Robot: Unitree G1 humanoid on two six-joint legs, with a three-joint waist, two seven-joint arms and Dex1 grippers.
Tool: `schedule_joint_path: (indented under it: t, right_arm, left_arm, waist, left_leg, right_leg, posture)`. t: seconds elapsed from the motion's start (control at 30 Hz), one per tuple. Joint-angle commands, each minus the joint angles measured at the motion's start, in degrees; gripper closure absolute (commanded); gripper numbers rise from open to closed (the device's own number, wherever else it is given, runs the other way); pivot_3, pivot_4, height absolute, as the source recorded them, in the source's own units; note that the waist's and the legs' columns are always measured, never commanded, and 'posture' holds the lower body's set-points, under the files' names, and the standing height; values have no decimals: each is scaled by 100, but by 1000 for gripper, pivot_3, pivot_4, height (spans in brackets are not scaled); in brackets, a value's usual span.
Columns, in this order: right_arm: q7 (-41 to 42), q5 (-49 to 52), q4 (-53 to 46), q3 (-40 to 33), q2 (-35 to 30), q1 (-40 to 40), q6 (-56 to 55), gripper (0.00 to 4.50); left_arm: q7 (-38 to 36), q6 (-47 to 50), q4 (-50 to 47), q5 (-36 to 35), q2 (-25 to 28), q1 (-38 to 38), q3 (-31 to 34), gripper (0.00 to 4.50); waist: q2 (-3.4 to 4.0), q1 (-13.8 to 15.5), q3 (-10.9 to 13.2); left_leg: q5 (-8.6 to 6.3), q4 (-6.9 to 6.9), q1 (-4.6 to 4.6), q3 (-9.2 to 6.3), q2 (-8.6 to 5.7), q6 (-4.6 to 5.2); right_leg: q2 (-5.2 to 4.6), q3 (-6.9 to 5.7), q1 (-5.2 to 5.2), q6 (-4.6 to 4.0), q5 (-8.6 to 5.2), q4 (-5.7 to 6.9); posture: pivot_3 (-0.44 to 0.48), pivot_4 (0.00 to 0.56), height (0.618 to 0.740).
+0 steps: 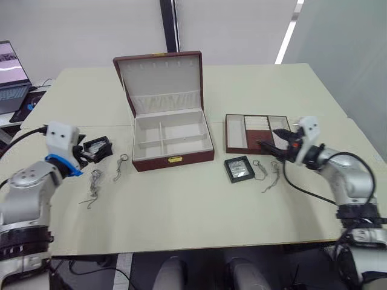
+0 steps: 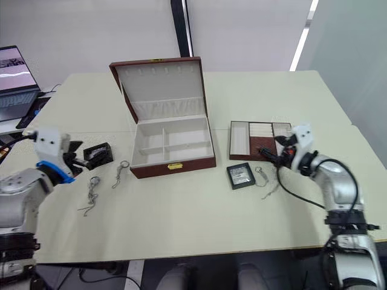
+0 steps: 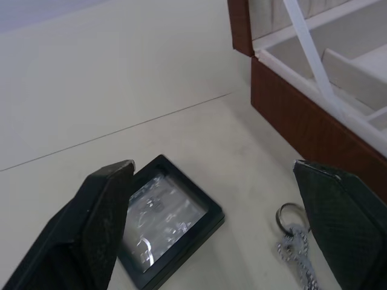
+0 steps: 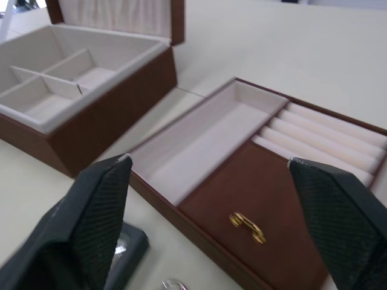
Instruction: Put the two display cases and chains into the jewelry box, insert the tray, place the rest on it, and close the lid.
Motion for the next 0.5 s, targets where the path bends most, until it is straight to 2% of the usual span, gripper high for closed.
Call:
schedule_joint_path:
  t: [0.03,0.13,0.33,0.4,0.5]
  right_arm:
    - [-153,-168,5,162,178,-264,-153,1279]
    - [-304,-532,341,621,543,-481,-295,2313]
    - [-567,-1016,1019,1097,1111,-844,-540,3933]
    - [-552,-1086,1147,1160,1197,-905,-598,4474]
    - [-435,-1065,1158,1174,1270,-916,-622,4474]
  left_arm:
    - [228,-143,160,216,-60,-246,-94,1527]
    - [353,-89,273,359,-248,-376,-316,2514]
    - [299,-69,249,443,-511,-412,-612,4449]
    - [232,-54,212,418,-574,-414,-679,4500]
    - [142,-49,180,429,-648,-449,-771,4500]
  waist:
    - [0,15,0]
    - [-2,15,-1]
    - [-2,14,-1]
    - [-3,14,-2]
    - [-3,13,-2]
  left_leg:
    - [0,4,-2,-2,0,0]
    - [0,7,-6,-2,0,0]
    - [1,10,-20,-4,1,-1]
    - [2,11,-20,-4,0,-2]
    - [2,12,-20,-10,0,-1]
  right_leg:
    - [0,-1,-2,0,0,2]
    - [-1,-2,-5,0,0,3]
    - [-1,-3,-20,0,0,8]
    - [-2,-3,-20,0,0,8]
    - [-1,-8,-18,0,0,8]
  posture:
    - [0,150,740]
    - [0,150,740]
    - [0,150,740]
    - [0,150,740]
    - [0,150,740]
